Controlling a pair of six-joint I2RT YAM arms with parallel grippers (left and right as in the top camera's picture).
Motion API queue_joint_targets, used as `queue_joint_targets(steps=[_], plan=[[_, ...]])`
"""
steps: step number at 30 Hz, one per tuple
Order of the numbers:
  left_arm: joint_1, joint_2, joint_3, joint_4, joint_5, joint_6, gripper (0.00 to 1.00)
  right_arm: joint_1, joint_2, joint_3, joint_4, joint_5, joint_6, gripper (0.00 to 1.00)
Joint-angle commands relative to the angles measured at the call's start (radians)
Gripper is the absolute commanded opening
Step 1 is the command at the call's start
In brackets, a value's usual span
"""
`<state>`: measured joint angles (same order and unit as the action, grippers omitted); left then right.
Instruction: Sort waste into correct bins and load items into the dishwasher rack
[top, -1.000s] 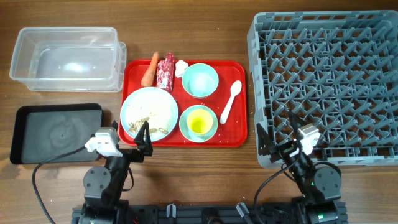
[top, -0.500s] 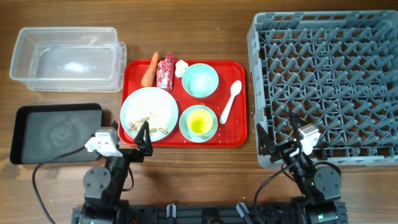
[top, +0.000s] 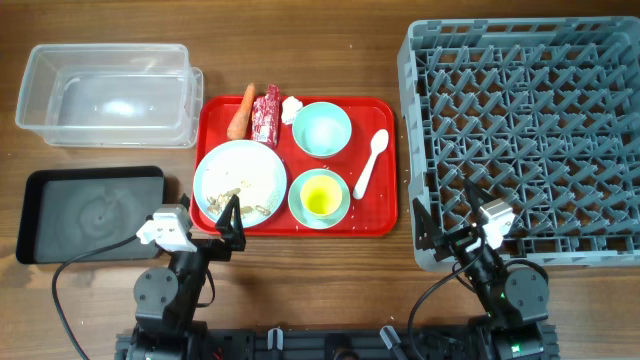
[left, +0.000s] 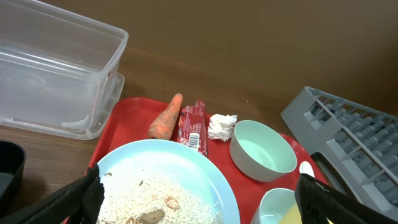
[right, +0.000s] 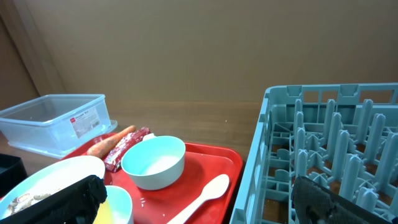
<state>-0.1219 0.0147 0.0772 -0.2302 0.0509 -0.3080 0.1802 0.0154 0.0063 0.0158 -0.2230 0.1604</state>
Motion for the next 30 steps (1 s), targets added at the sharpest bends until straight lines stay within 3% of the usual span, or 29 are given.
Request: queue_joint_targets(steps=[1, 13, 15, 19, 21, 23, 27, 30], plan=[[0.007, -0.012, -0.008, 0.006, 0.005, 0.013, 1.0, -0.001, -0.005, -0.001, 0.003, 0.009, 0.011, 1.0], [0.007, -0.012, -0.008, 0.037, -0.039, 0.027, 1.0, -0.001, -0.004, -0.001, 0.006, 0.013, 0.011, 1.0], [0.007, -0.012, -0.008, 0.048, -0.029, -0.015, 1.0, -0.001, -0.004, -0.001, 0.02, 0.032, 0.016, 1.0], [0.007, -0.011, -0.007, 0.2, 0.064, -0.14, 1.0, -0.001, -0.004, -0.001, 0.108, 0.014, 0.219, 1.0], [0.007, 0.013, 0.0, 0.342, 0.045, -0.145, 1.0, -0.001, 0.002, 0.021, 0.146, 0.005, 0.23, 1.0], [0.007, 0.07, 0.055, 0.374, 0.034, -0.145, 1.0, -0.001, 0.03, 0.084, 0.133, 0.007, 0.227, 1.0], [0.007, 0.323, 0.312, 0.187, 0.035, -0.146, 0.99, -0.001, 0.206, 0.335, -0.038, 0.009, 0.177, 1.0], [0.007, 0.643, 0.666, -0.161, 0.035, -0.145, 1.0, -0.001, 0.475, 0.613, -0.266, 0.008, 0.111, 1.0]])
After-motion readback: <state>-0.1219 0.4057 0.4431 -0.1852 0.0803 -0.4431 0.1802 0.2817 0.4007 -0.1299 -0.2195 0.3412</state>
